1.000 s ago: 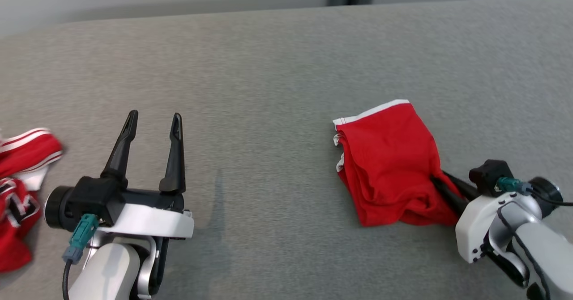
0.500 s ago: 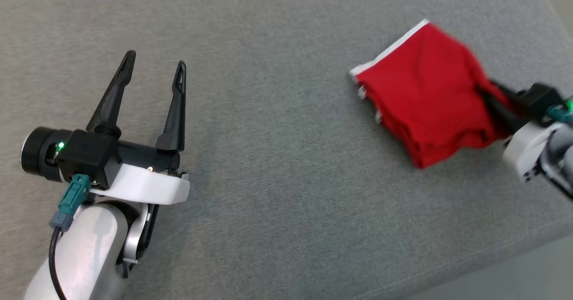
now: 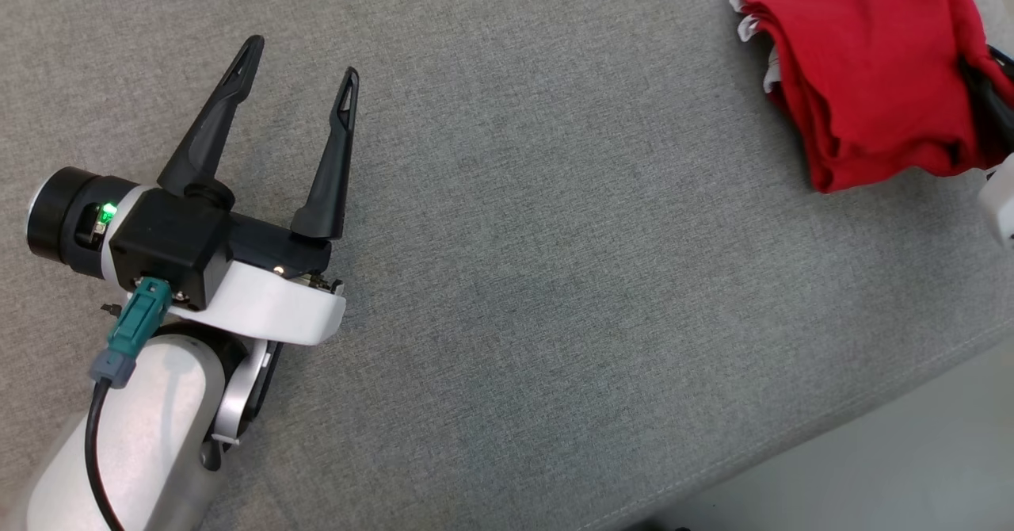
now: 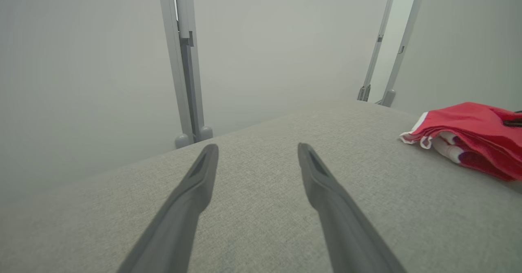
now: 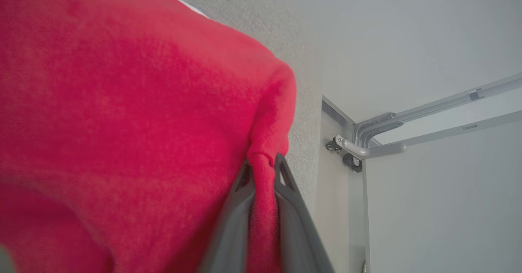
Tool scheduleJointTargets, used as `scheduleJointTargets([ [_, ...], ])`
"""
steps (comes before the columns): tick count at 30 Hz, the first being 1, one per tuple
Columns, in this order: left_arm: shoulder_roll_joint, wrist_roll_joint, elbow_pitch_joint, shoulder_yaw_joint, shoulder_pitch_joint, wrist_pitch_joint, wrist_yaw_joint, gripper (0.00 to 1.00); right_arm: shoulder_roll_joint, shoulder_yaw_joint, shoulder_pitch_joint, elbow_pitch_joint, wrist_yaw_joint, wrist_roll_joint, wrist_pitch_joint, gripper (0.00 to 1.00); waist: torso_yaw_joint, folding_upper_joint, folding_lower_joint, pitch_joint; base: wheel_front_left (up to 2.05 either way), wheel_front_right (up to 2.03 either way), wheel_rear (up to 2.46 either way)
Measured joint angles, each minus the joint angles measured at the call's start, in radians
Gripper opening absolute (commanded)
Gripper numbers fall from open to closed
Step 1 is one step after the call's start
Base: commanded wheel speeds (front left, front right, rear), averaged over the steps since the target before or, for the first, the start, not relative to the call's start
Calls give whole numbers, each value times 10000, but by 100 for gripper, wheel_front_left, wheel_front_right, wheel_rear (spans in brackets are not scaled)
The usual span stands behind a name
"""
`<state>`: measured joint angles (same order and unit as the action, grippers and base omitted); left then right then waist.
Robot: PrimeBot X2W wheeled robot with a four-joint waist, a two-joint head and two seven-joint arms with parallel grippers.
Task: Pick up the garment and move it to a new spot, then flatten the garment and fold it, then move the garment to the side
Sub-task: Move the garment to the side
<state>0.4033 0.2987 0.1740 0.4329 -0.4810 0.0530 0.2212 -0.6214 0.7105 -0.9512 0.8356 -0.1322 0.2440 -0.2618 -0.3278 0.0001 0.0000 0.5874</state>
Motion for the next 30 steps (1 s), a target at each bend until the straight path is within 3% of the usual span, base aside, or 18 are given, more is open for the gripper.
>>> scheduleJointTargets([
  [1,6,0,13,13,-9,-12,-2,100,69,-146,12,150,0,-31,-6,5,4,0,0,47,0,0,0],
  [3,52,0,29,15,-68,-46,-8,100,228,-468,113,460,0,-25,-27,77,27,0,0,94,0,0,0],
  [4,71,0,42,13,-105,-48,-15,100,318,-612,170,686,0,-19,-27,100,42,0,0,104,0,0,0],
  [15,98,155,-186,-25,56,104,36,100,1018,-2869,1098,945,0,660,-27,100,51,0,0,-367,0,0,0],
  [24,-98,650,-594,-307,1156,629,449,100,1716,-5593,3082,-1344,2,970,-27,100,68,0,0,-1596,0,0,0],
  [30,-174,968,-859,-508,1938,961,663,100,2575,-6941,4354,-3095,4,884,-27,100,310,0,0,-2520,0,0,0],
])
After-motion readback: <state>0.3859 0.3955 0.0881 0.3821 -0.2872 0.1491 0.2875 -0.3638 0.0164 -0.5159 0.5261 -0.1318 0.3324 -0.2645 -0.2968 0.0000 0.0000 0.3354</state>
